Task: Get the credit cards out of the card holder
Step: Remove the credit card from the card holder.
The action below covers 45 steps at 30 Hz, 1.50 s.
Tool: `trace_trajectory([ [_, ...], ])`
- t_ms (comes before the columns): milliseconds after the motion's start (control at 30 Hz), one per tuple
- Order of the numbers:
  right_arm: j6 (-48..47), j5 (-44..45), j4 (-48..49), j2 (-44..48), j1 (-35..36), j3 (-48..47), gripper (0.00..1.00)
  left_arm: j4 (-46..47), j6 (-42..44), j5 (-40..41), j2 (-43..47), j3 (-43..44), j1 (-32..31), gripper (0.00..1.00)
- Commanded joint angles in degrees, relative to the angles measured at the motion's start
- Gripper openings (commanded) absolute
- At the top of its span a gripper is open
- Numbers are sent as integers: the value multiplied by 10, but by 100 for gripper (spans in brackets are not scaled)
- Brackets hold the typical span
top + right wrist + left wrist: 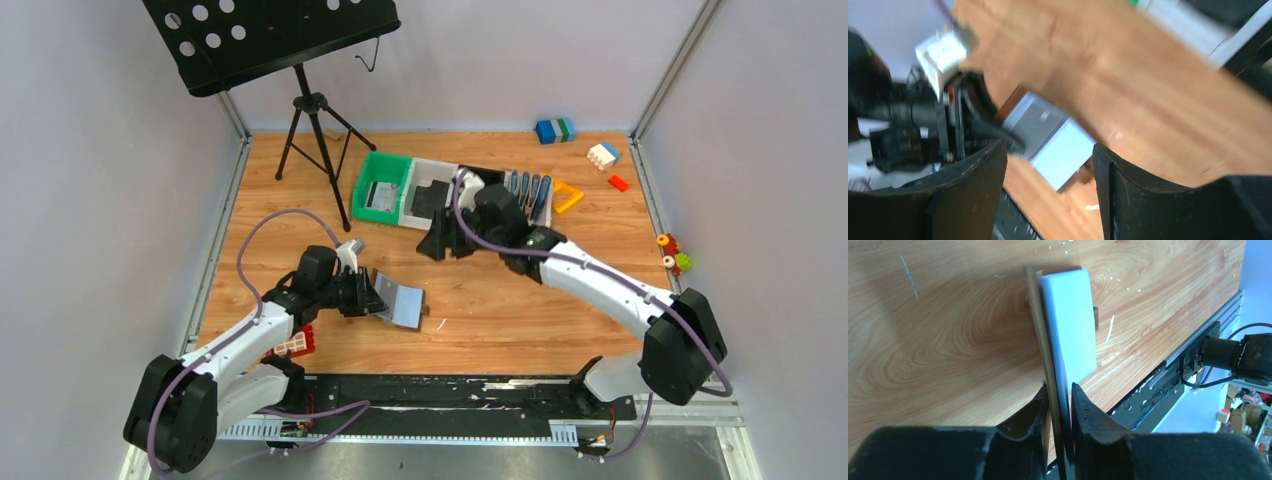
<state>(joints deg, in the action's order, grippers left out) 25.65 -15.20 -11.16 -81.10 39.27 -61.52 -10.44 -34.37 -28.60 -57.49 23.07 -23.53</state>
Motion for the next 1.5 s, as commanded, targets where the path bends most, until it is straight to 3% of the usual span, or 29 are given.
trace_trajectory([
  [0, 53, 46, 45, 44, 62, 93, 59, 24, 4, -4, -16, 7, -3, 30],
  [133, 118, 64, 114, 58, 96, 178, 45, -1, 13, 29, -39, 22, -28, 39],
  [233, 149, 74, 172, 43, 115, 214, 40, -6, 14, 46, -47, 25, -35, 41],
  [400, 156, 60, 174, -19, 145, 188, 31, -37, 24, 60, -35, 40, -35, 48],
  [600, 139, 82, 138, -45, 177, 144, 30, -70, 20, 81, 23, 48, -34, 54],
  [733, 143, 85, 139, -65, 180, 135, 29, -77, 18, 89, 35, 48, -35, 50],
  [1000, 151, 102, 141, -97, 182, 130, 26, -73, 19, 88, 27, 50, -35, 31],
  [1467, 146, 114, 122, -160, 182, 112, 17, -44, 5, 53, 41, 43, -35, 27],
])
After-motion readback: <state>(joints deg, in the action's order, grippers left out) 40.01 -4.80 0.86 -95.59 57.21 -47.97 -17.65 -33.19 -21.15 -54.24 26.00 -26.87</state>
